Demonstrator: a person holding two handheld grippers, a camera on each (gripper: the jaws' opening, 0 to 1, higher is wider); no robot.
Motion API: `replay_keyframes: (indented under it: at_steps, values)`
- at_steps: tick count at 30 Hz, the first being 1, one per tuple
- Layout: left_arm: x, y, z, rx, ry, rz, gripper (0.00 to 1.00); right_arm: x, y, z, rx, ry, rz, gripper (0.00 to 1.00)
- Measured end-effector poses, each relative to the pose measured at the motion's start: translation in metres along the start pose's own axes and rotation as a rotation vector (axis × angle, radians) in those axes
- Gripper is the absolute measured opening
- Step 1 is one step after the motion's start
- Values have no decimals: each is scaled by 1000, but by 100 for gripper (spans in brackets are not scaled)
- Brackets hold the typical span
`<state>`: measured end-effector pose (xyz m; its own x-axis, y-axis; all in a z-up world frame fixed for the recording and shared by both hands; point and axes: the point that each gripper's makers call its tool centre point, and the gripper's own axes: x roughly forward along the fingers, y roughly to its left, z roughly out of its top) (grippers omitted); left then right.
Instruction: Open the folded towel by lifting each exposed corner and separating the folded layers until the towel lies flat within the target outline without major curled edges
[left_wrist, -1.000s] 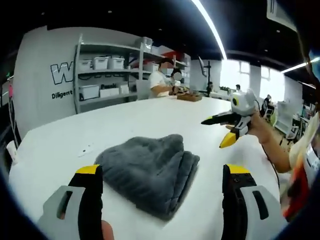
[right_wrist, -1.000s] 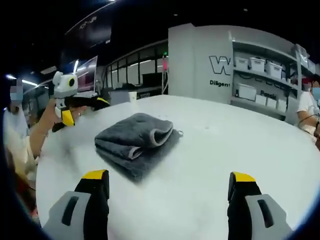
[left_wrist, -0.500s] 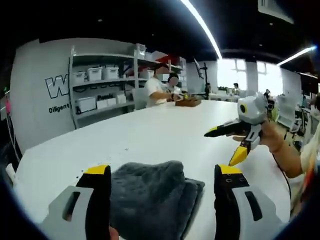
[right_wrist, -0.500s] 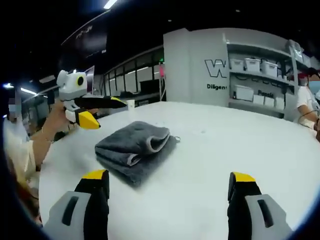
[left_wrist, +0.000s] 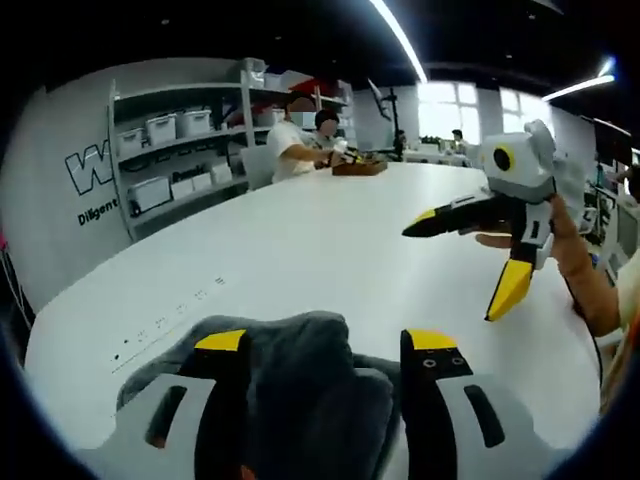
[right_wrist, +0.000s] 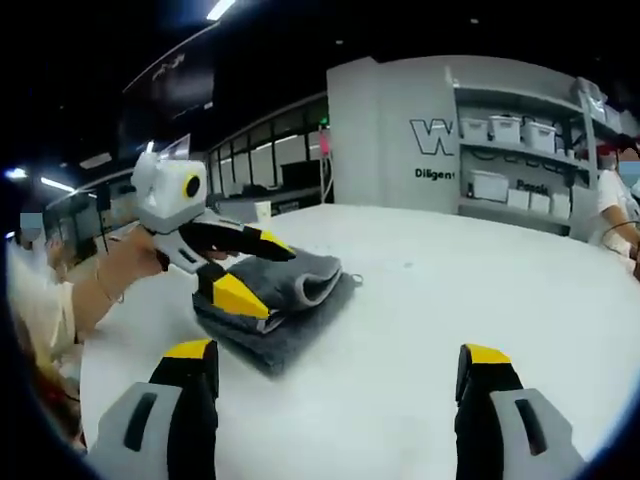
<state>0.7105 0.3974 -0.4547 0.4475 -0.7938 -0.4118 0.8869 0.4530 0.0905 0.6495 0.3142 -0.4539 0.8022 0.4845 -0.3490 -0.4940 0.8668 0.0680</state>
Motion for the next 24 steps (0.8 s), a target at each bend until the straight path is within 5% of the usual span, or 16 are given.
replay_keyframes:
  at_steps: [4,7,12,19,24]
  values:
    - [7,-4,-6,7,2,-3,44,0,0,-1,4,2,2,99]
    - [10,-5,-7,15,-7,-7,21,0,0,0,9,-1,3,99]
    - [13,4,-13,14,5,17,5,-1,1,2,16,-9,7,99]
    - [12,4,-15,17,16,30,3,0,1,1,19,-10,10,98]
    - [6,8,-4,-6,-61,43,2,1,2,0,16,-3,13,98]
